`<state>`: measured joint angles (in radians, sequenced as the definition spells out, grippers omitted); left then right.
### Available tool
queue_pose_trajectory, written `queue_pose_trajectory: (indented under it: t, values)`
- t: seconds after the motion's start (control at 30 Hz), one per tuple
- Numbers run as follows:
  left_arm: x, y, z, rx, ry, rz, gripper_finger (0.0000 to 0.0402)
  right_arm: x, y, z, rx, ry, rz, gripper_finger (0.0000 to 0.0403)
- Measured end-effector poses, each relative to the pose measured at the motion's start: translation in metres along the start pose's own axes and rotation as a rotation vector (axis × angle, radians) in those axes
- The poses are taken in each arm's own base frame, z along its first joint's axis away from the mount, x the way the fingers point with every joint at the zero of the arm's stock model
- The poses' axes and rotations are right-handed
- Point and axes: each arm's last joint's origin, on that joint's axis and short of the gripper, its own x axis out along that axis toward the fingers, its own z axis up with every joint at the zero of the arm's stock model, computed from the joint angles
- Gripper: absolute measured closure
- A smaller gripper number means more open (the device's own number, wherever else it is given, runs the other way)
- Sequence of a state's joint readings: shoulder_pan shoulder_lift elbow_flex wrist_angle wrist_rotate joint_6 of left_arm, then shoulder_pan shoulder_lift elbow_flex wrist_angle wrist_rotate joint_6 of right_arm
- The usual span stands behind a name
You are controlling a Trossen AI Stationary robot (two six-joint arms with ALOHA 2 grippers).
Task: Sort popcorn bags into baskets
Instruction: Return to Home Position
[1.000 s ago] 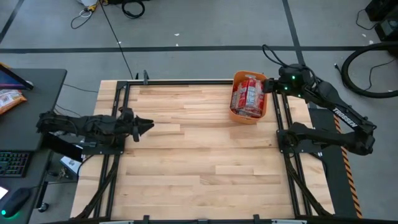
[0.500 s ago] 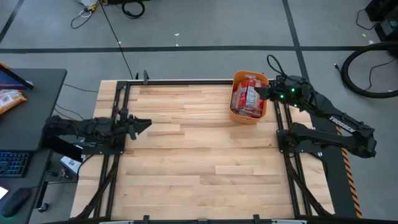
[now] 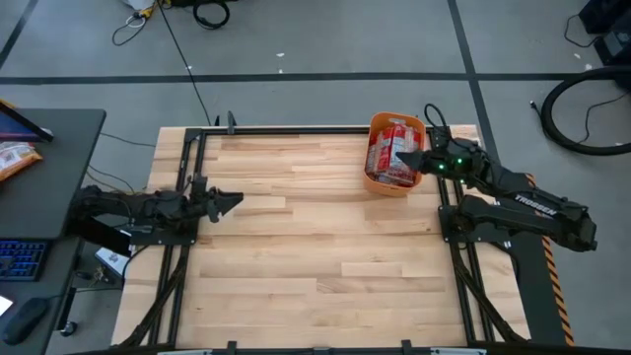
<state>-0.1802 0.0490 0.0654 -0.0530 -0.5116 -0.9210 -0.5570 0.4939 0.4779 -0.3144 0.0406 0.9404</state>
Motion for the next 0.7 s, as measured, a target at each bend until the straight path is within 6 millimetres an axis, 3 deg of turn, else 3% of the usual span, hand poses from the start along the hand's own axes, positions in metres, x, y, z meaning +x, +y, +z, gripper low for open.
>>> queue_pose_trajectory:
  t: [0.27,0.7]
  values:
    - [0.003,0.004,-0.005,-0.044,-0.041,-0.055,0.0242,0.004,-0.010,-0.012,0.032,0.005,0.014,0.0222]
    - [0.003,0.005,-0.006,-0.033,-0.036,-0.047,0.0242,0.023,-0.029,-0.039,0.139,-0.045,0.227,0.0222]
